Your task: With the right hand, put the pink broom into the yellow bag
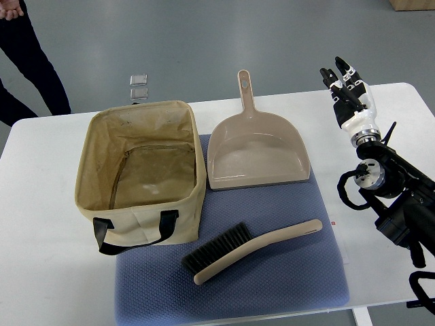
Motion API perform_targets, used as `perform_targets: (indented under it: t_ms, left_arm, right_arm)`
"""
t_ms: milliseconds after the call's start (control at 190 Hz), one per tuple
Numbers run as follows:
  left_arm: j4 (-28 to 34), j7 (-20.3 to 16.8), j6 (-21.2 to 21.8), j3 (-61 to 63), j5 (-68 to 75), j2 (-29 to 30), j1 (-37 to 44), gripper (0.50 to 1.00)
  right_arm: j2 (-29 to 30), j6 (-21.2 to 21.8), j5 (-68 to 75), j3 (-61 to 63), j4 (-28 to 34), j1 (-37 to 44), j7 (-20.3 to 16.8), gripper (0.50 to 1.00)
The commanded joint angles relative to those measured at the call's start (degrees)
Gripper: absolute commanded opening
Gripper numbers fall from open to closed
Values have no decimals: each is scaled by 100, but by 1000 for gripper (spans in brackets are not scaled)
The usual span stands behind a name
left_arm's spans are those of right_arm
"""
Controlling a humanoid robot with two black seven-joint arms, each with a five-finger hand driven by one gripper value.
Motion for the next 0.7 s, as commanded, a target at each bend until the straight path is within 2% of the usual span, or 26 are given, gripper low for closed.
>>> perform_targets:
  t_ms: [0,693]
  left_arm:
    - [1,-5,-1,-1,0,0,0,1000]
    - [1,4,-1,-1,0,0,-9,1000]
  right_arm:
    - [-2,0,0,0,0,0,0,930]
    - [-134,-79,-105,-123,0,114,-62,930]
